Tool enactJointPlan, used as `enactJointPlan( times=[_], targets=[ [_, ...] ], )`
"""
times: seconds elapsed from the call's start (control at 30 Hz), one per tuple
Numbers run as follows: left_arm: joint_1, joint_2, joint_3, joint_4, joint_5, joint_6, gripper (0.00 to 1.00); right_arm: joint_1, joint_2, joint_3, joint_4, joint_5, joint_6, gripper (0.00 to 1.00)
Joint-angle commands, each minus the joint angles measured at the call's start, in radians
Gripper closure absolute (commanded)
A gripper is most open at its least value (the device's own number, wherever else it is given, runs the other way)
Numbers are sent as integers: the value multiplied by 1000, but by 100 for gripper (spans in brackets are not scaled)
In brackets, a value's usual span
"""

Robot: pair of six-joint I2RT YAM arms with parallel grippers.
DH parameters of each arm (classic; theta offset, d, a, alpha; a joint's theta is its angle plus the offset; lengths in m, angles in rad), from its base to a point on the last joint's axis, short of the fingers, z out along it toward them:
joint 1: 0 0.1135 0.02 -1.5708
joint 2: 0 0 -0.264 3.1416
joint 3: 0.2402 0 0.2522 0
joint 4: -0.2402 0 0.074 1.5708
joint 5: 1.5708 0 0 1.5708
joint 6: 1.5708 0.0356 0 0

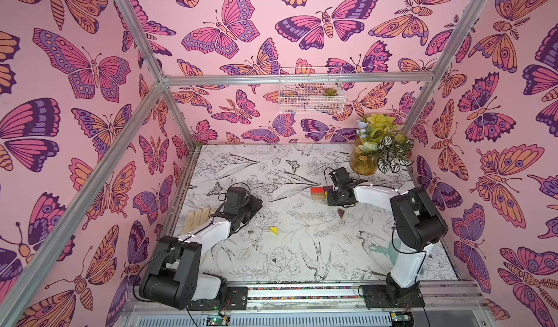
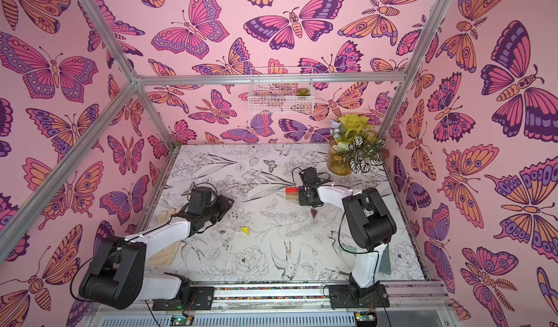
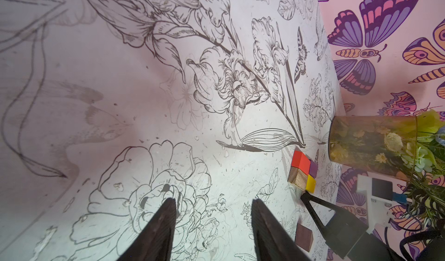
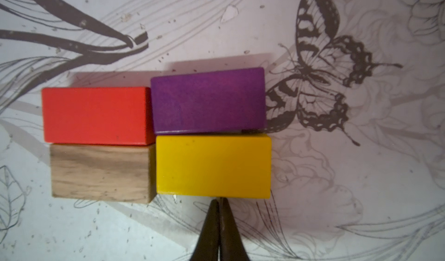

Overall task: Assemble a piece of candy with building blocks
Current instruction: Assemble the building block at the center of the board, then pick up the building block from the center of the board.

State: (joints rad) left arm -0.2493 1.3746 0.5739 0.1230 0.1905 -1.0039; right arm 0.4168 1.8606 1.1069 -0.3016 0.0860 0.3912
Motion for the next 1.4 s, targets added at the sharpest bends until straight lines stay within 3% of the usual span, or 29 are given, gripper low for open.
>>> enactJointPlan(
  times=[0.0, 0.2, 0.4, 0.53, 0.7, 1.13, 1.37],
  targets=[
    [-2, -6, -2, -5, -3, -1, 46, -2, 13, 29, -23, 9, -13, 93],
    [-2, -6, -3, -4, -3, 0, 46, -2, -57, -3, -42, -12, -8, 86],
    [-3, -7, -3, -4, -13, 4, 46, 0, -253, -66, -101, 6, -13, 60],
    [-3, 4, 4, -4, -10, 5, 46, 0, -377, -79, -159, -14, -47, 52],
    [-2, 9, 3, -3, -6, 2, 46, 0, -385, -95, -256, -47, -86, 50],
    [-2, 4, 0, -2, -3, -2, 46, 8, -377, -188, -257, -88, -156, 55],
    [-3, 1, -3, -3, -3, -4, 46, 20, -307, -160, -251, -28, -181, 56]
  ],
)
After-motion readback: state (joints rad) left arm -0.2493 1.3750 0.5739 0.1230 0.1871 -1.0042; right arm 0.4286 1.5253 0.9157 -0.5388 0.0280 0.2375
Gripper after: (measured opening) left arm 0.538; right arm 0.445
